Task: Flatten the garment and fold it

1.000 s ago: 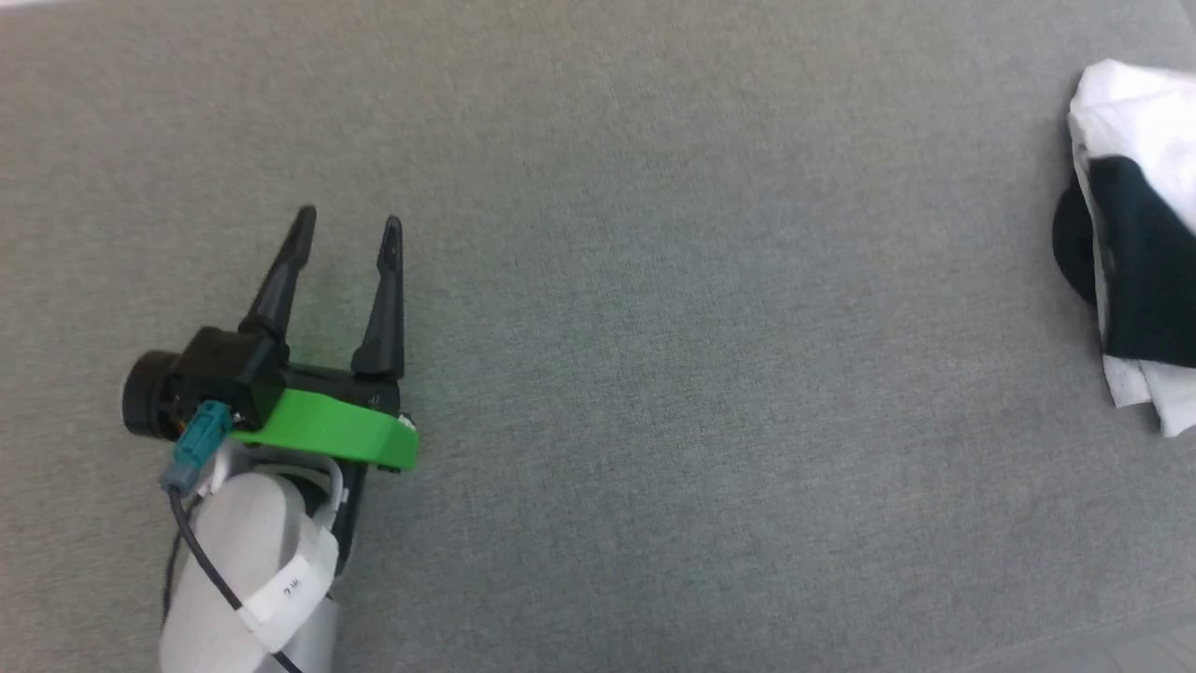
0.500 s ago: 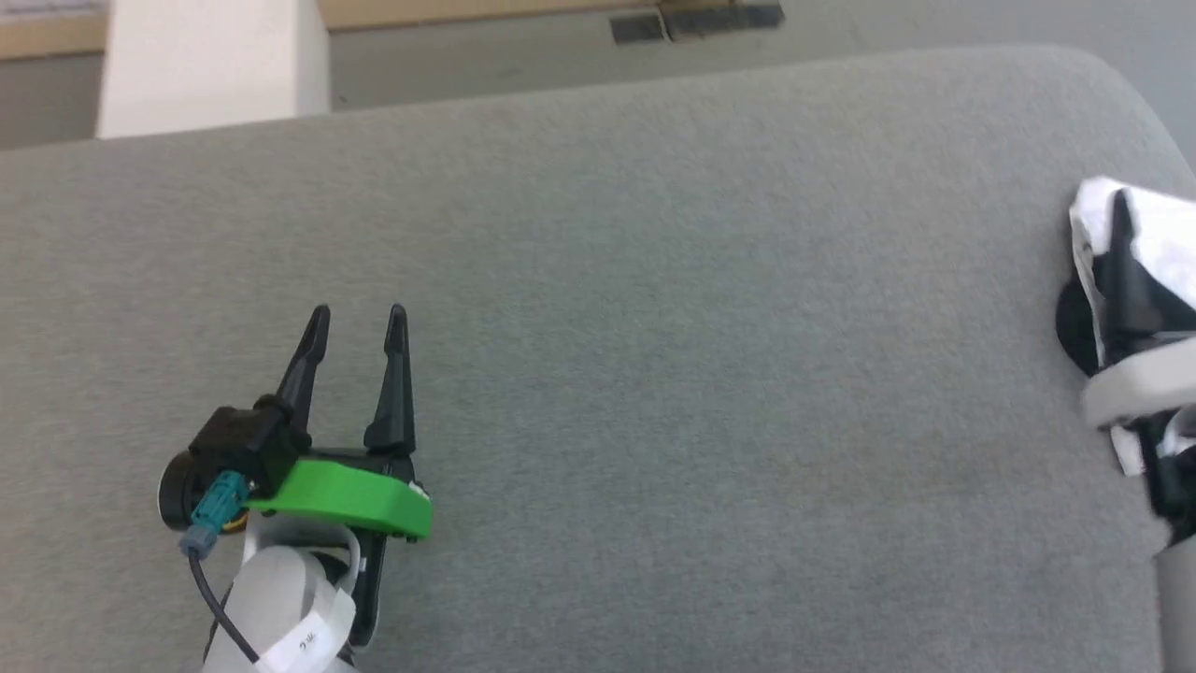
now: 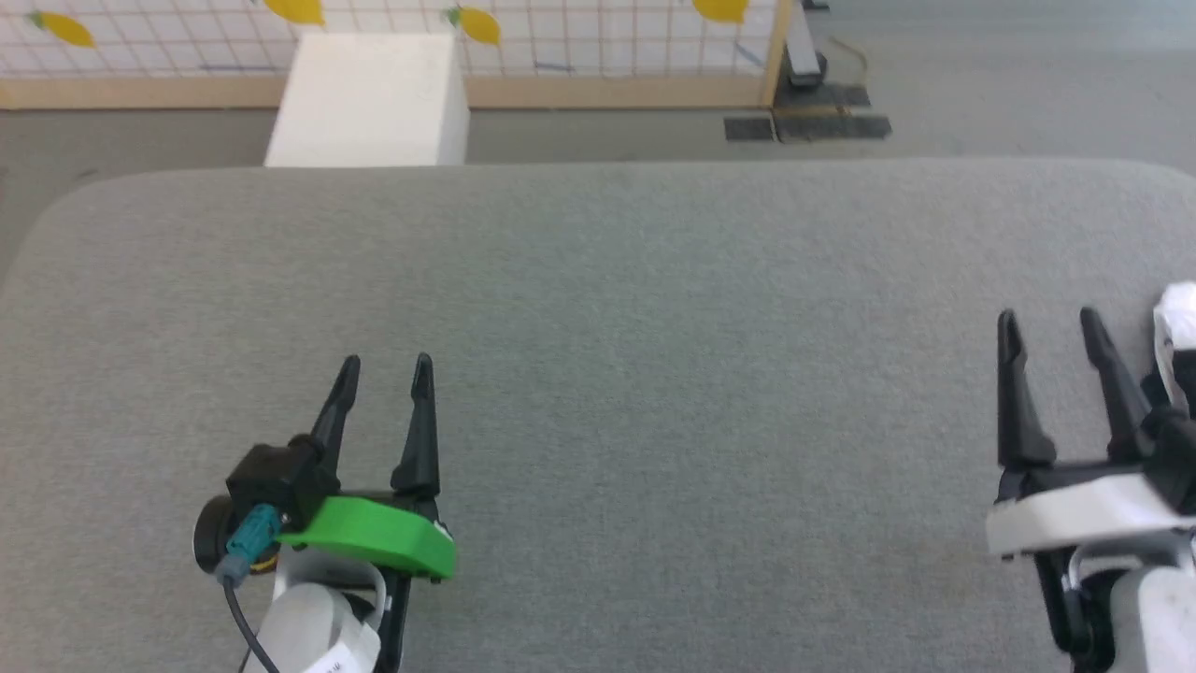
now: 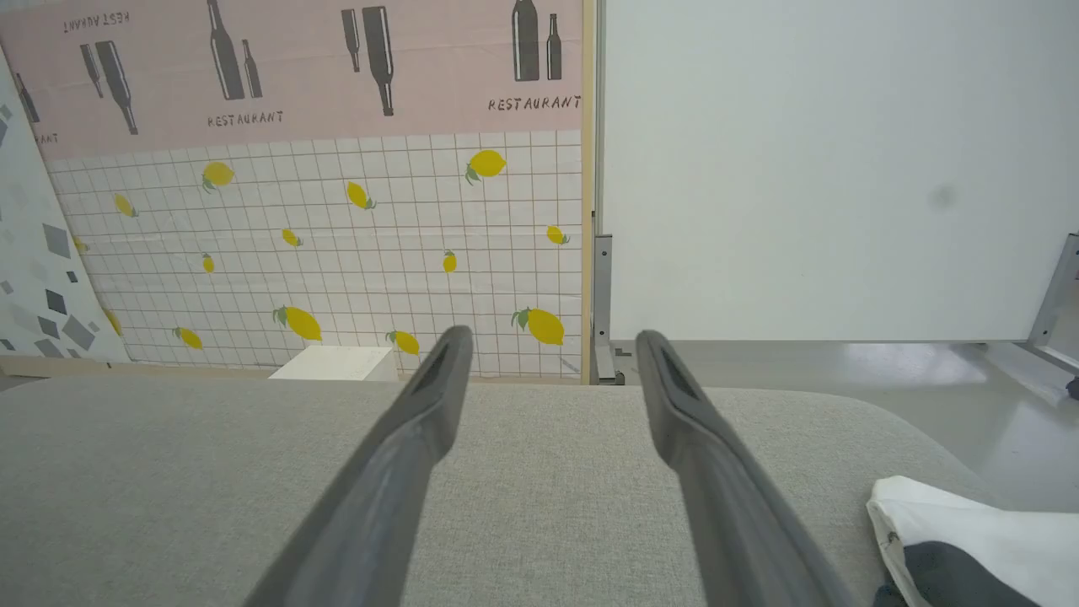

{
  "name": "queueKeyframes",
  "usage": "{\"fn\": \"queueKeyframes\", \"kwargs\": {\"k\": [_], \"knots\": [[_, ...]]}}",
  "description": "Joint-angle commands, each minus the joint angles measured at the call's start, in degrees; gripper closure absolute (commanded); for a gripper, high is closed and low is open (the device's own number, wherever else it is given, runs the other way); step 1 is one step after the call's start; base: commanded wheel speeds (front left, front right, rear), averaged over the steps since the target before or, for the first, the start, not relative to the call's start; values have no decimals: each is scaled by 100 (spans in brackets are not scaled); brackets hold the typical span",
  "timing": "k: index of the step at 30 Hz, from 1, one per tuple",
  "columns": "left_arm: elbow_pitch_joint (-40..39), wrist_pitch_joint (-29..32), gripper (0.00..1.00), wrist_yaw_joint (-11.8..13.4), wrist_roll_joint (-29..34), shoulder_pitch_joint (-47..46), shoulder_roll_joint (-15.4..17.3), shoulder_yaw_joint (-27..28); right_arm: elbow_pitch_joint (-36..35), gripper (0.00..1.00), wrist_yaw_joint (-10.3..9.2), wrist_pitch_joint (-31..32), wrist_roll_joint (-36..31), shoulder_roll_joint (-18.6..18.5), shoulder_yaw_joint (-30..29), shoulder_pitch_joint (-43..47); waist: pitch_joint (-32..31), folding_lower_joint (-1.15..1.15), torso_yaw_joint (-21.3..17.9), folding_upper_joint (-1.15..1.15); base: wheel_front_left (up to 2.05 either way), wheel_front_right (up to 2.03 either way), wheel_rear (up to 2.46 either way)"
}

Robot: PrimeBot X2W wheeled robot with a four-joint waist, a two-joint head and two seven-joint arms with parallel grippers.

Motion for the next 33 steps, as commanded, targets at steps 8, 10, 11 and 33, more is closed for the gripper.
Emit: {"fn": "queueKeyframes", "kwargs": {"k": [8, 10, 11, 33], "knots": [[84, -21, 0, 21, -32, 370, -35, -115, -95, 0, -10, -140, -179, 198, -77, 749, -531, 1, 393, 0, 0, 0, 0], [89, -21, 0, 41, -63, 452, -36, -158, -100, 0, -10, -141, -184, 211, -107, 883, -593, 1, 421, 0, 0, 0, 0], [88, -21, 0, 53, -77, 492, -36, -182, -110, 0, -10, -142, -178, 215, -121, 945, -617, 1, 436, 0, 0, 0, 0], [123, 1, 100, 131, -48, 755, -18, -273, 18, 100, 0, -111, 133, 208, -30, 1249, -879, 1, 414, 0, 0, 0, 0]]}}
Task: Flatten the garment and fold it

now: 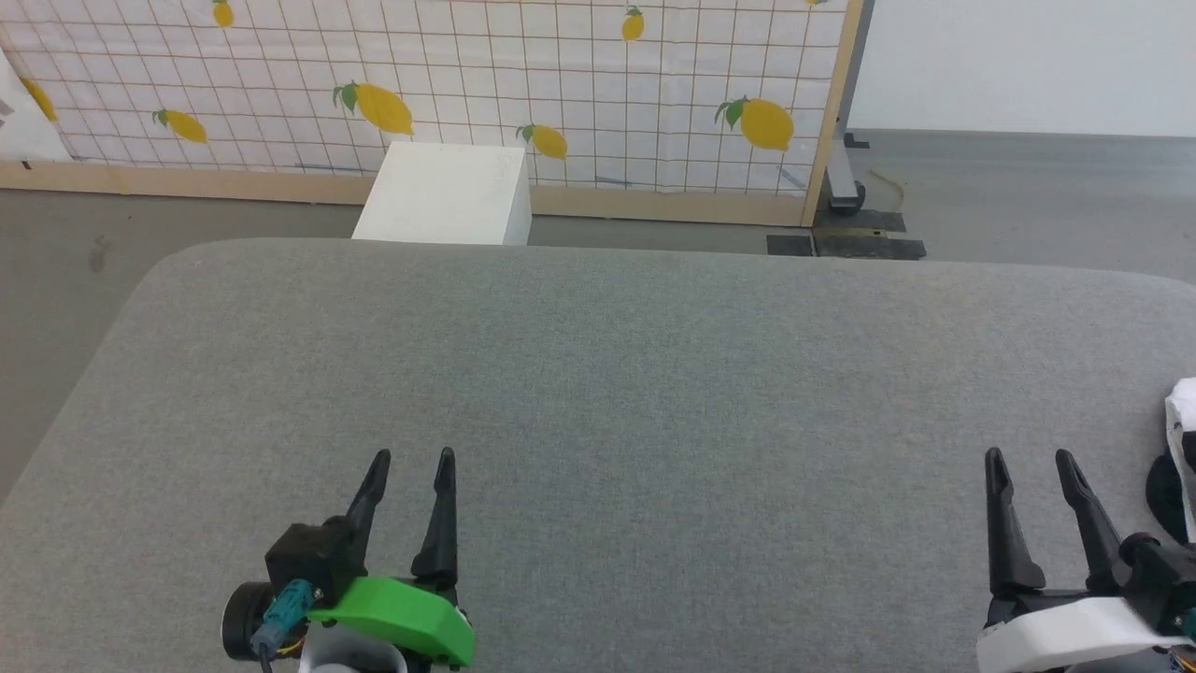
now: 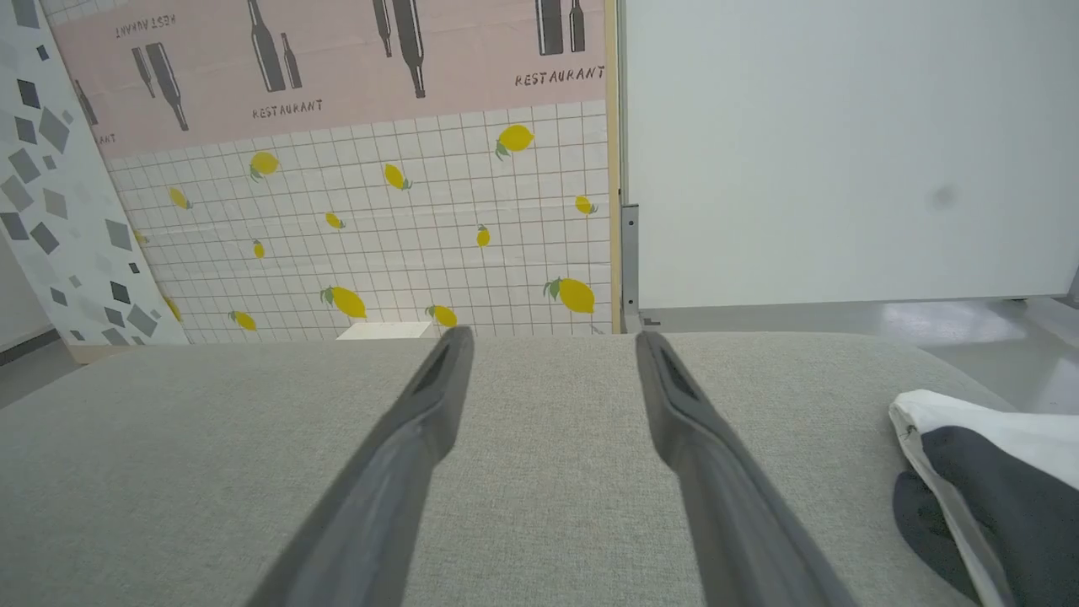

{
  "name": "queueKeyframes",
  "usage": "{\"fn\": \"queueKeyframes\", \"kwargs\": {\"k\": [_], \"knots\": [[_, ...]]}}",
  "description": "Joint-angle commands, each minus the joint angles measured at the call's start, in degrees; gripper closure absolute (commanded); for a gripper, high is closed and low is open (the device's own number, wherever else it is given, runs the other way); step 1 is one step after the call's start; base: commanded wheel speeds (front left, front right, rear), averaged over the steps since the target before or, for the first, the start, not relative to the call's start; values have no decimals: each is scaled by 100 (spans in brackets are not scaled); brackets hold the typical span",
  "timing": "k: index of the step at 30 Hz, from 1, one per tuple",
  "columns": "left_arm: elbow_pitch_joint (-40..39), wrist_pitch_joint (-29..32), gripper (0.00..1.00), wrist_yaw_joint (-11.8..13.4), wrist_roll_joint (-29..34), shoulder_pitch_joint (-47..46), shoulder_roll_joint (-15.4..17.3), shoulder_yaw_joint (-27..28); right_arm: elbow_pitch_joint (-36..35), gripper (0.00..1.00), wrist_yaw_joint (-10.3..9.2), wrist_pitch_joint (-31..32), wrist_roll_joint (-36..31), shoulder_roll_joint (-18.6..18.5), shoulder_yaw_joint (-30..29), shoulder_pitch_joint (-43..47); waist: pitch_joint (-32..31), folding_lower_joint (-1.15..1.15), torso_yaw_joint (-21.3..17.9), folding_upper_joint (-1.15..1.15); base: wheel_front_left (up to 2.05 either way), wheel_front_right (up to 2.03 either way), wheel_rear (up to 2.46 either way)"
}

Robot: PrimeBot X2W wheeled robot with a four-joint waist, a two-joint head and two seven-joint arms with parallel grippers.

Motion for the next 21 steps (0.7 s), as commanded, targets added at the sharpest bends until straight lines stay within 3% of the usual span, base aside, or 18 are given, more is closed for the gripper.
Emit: {"fn": "queueKeyframes", "kwargs": {"k": [1, 21], "knots": [[-3, 6, 100, 0, 3, -1, 0, 1, -1, 100, 0, 3, -1, -1, 1, -1, 0, 0, -1, 0, 0, 0, 0], [-57, 80, 100, 19, 75, 4, 0, 37, -12, 100, 0, 63, -42, 0, 35, -31, 19, 0, -14, 0, 0, 0, 0]]}}
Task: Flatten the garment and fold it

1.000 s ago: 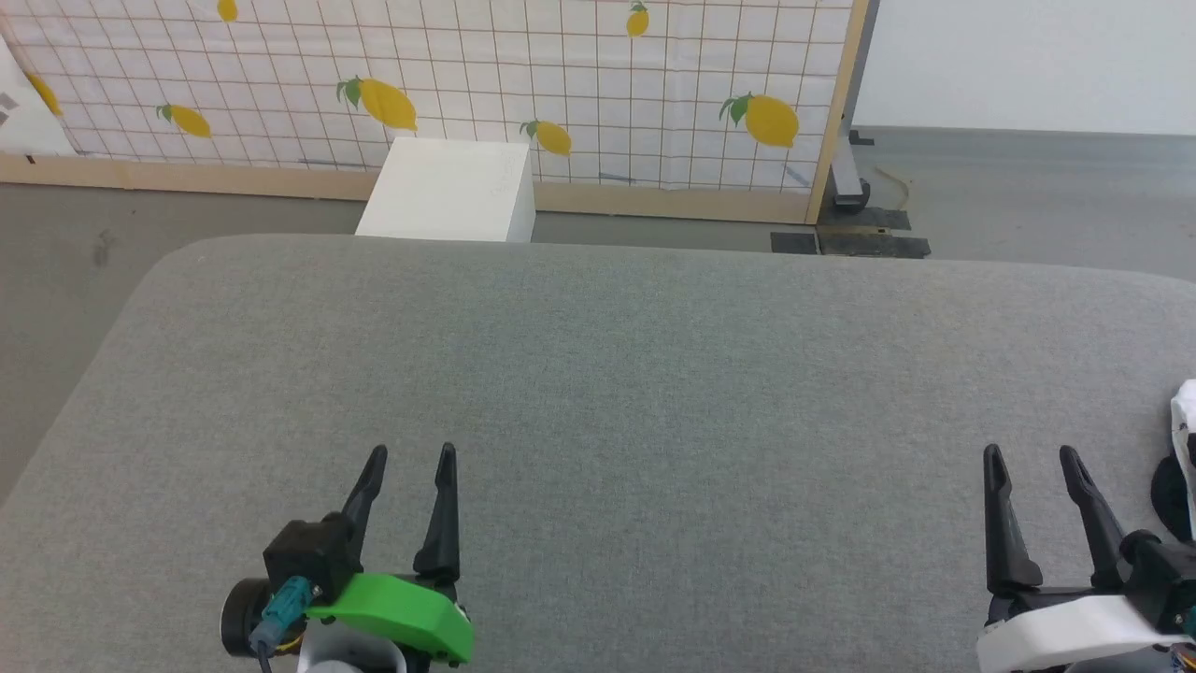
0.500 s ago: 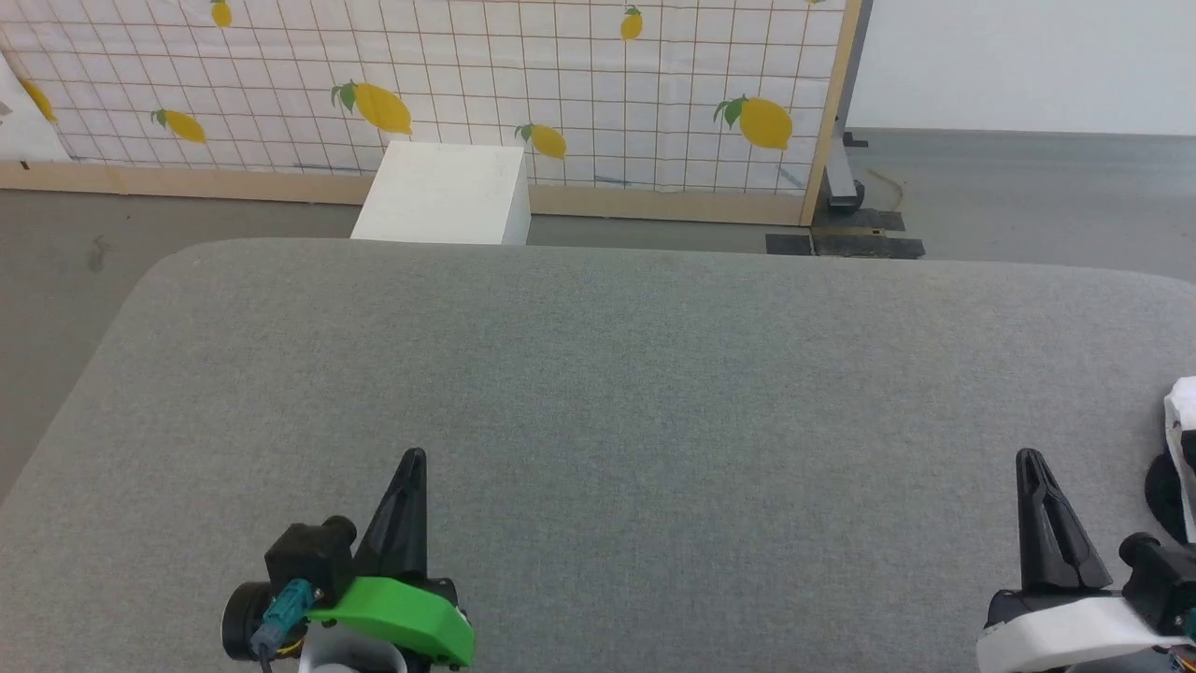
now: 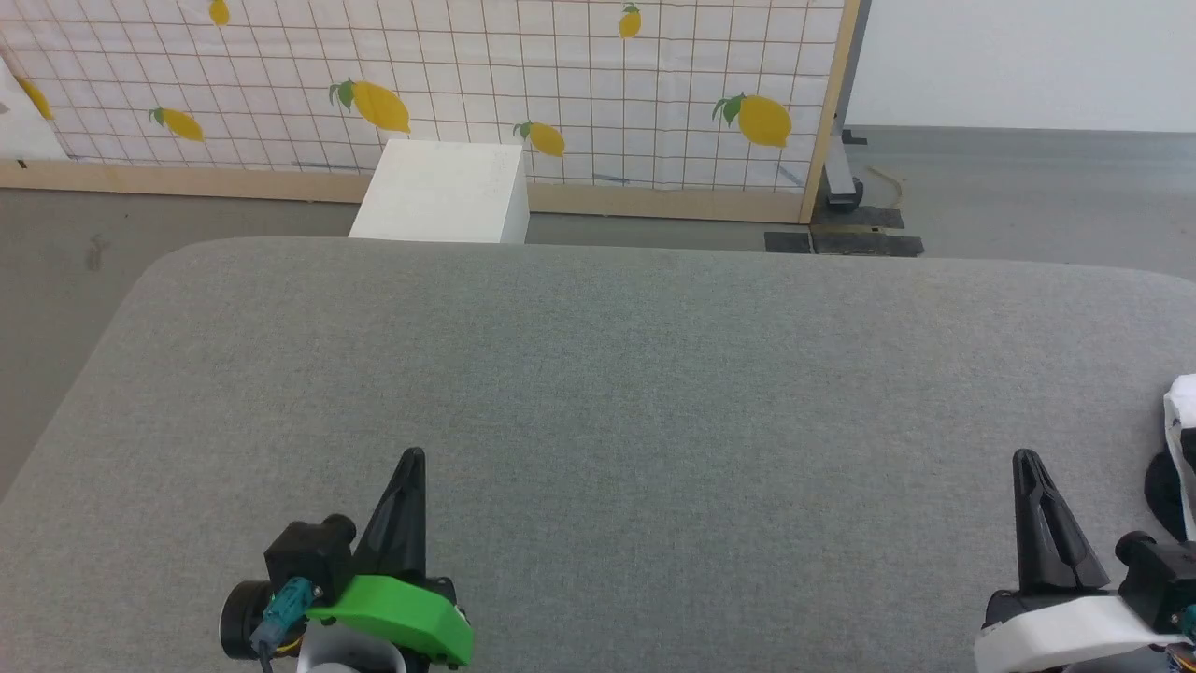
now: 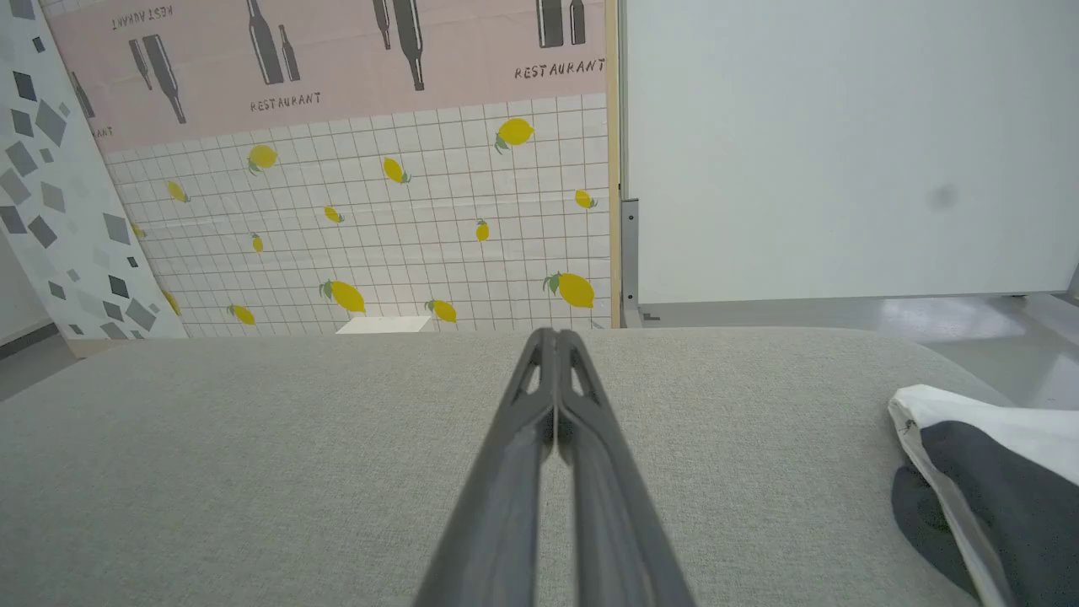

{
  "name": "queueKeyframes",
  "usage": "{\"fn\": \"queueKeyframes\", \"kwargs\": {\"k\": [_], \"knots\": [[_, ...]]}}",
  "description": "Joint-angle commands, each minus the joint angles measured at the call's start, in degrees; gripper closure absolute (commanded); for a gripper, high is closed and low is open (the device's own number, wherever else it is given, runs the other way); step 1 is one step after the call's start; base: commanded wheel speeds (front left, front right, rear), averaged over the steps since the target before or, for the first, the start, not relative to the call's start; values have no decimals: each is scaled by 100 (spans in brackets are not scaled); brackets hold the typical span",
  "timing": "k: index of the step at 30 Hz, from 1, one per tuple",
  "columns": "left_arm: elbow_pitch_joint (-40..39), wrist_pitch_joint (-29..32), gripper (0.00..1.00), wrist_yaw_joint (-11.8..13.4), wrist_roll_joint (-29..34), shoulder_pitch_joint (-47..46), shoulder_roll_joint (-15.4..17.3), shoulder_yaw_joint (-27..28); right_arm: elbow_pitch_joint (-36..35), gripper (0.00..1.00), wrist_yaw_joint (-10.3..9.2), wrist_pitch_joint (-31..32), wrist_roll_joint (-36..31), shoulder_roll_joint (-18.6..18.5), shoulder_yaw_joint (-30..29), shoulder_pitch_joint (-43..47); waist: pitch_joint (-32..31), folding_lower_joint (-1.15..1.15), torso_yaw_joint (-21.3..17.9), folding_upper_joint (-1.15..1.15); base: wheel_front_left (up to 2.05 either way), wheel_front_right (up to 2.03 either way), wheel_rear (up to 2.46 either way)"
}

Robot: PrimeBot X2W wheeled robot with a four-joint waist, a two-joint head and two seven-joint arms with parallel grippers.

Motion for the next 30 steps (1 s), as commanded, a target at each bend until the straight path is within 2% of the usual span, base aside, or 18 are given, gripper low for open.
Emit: {"fn": "queueKeyframes", "kwargs": {"k": [1, 30], "knots": [[-44, 33, 100, 23, 53, 7, -1, 21, -11, 100, -1, 27, -31, 1, 28, -33, 4, 0, -2, 0, 0, 0, 0], [-288, 370, 100, 113, 363, 35, -6, 175, -61, 100, -3, 308, -219, 4, 202, -169, 75, 0, -46, 0, 0, 0, 0]]}}
